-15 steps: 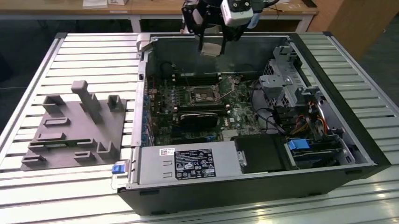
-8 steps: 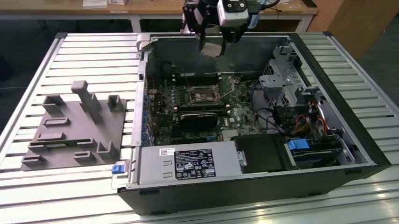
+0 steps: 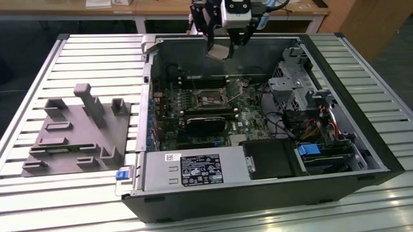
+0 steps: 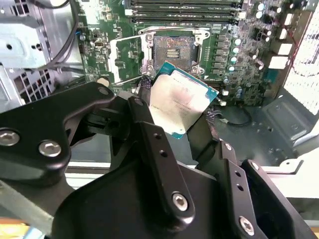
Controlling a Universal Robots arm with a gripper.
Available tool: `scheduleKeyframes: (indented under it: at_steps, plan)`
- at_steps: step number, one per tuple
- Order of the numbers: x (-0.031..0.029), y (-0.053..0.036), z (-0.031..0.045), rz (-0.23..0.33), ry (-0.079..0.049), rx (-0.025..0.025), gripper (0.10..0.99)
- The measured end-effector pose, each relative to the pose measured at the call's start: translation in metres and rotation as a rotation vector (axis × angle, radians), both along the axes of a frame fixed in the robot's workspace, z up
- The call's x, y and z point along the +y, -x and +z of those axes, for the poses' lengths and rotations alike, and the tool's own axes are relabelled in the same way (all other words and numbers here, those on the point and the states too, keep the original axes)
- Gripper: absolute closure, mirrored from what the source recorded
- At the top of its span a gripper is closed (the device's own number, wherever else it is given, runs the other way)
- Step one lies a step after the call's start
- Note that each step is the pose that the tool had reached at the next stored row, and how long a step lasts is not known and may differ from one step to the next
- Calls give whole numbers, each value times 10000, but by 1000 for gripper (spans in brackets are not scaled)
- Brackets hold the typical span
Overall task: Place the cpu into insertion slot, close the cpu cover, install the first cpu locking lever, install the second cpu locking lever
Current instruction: 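Place the cpu into insertion slot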
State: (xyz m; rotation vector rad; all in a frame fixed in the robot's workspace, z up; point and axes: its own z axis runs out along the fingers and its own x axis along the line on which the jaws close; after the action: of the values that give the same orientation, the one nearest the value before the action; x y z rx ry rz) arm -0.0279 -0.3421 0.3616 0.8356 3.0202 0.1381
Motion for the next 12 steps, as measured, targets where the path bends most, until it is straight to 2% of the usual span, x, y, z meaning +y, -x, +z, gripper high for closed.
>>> scheduleKeyframes:
  at_steps: [12]
  plan:
    - [0, 2, -8, -684, 0, 0, 545]
